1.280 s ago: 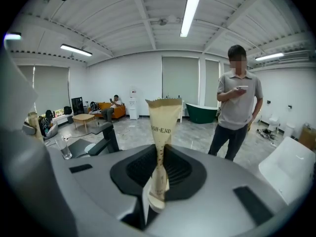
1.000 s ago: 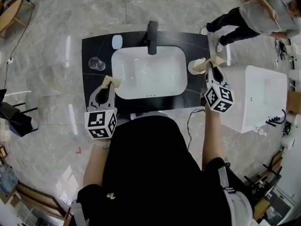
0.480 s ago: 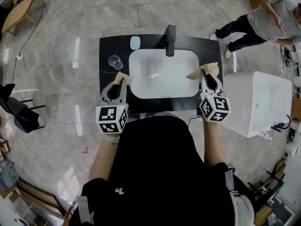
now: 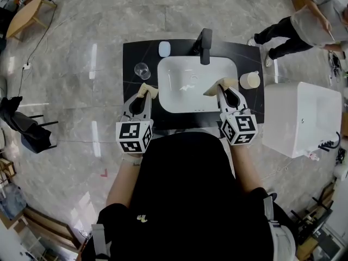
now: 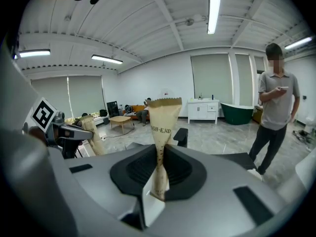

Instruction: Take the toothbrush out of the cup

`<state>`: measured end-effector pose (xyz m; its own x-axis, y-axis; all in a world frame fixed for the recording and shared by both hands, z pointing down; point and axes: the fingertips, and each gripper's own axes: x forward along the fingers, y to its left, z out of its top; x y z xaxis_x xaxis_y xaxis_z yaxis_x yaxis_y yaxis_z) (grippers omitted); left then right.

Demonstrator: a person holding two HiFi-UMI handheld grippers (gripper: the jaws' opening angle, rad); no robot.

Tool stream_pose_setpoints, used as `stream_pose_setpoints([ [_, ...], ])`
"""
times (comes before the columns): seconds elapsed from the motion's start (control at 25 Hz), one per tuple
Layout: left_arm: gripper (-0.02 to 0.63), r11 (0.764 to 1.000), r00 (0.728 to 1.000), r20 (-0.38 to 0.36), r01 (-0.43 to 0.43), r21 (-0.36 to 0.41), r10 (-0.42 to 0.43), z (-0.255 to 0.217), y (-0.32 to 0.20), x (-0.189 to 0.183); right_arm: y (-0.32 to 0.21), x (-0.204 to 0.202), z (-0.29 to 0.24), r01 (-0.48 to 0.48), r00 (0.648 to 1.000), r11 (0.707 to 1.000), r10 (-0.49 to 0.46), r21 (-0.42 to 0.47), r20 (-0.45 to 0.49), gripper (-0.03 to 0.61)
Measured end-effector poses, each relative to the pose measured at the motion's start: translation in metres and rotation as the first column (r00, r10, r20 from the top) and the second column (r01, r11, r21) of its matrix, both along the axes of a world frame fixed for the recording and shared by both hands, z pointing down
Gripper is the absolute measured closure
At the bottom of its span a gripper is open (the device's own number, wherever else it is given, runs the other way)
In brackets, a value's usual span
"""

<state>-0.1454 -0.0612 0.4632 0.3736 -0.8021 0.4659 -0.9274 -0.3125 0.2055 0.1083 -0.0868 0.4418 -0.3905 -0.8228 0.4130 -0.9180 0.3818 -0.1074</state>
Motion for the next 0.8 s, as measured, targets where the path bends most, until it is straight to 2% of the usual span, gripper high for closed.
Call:
stream_pose_setpoints([
  [0.4, 0.581, 1.0, 1.0, 0.007, -0.013, -0.006, 0.013, 0.004, 0.007, -0.004, 0.011, -0.049, 0.011, 0.09, 0.995, 0.996, -0.089, -0.006, 0.042, 0.522],
  [0.8, 0.581, 1.0, 1.0, -0.006, -0.025, -0.007, 0.025, 0.005, 0.011, -0.001, 0.021, -0.07, 0.02, 0.155, 0.987, 0.988, -0.153, -0.022, 0.046, 0.522],
])
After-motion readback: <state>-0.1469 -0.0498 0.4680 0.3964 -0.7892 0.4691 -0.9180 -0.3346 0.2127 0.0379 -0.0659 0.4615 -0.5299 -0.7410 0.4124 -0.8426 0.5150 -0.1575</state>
